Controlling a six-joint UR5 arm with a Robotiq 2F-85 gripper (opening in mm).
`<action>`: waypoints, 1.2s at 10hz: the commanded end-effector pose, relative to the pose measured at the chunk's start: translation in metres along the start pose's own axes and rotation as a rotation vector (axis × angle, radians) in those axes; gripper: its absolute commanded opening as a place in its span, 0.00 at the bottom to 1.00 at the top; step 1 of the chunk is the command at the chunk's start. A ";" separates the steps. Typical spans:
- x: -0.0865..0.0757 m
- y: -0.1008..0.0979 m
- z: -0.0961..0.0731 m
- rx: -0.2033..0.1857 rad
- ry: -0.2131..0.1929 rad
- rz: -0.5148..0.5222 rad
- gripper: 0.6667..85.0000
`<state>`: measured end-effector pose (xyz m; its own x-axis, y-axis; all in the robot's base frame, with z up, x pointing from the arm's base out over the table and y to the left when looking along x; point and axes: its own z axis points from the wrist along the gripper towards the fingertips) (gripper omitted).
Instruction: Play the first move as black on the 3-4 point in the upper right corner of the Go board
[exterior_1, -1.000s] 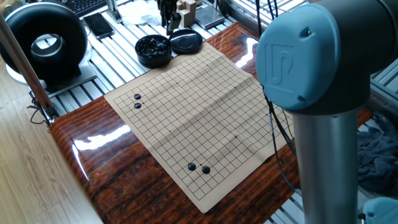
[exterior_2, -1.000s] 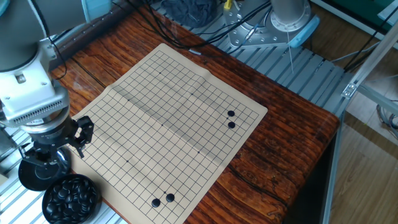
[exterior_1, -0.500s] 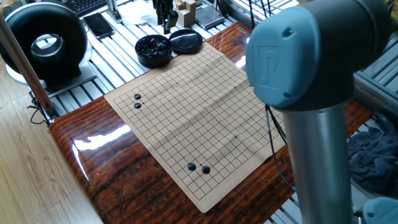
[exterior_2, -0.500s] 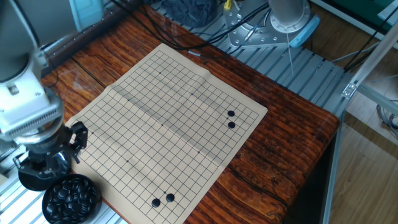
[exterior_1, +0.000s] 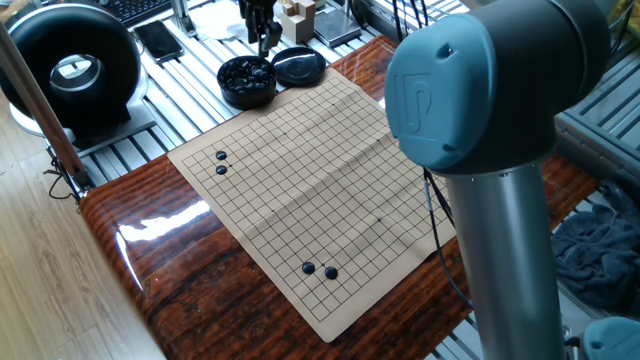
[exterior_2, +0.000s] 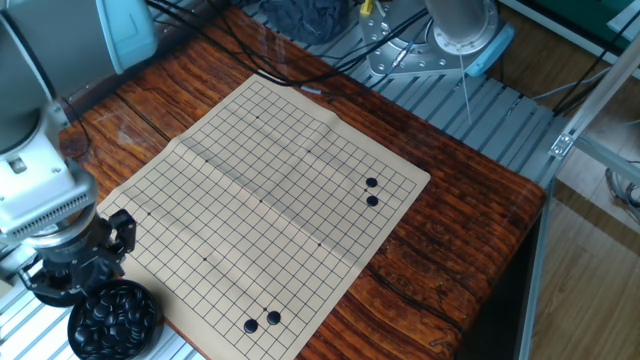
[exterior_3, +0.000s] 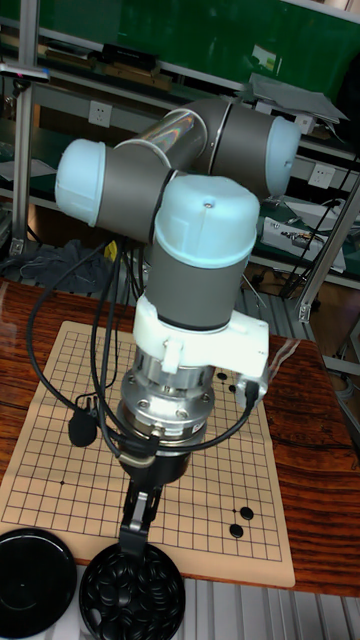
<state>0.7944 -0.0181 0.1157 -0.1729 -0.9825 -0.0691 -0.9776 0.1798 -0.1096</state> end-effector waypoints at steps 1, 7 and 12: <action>0.000 0.001 0.006 -0.003 -0.019 0.003 0.52; 0.014 0.008 0.005 -0.032 0.036 0.054 0.53; 0.026 0.011 0.005 -0.044 0.080 0.014 0.53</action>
<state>0.7801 -0.0389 0.1071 -0.2108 -0.9775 0.0032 -0.9754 0.2101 -0.0664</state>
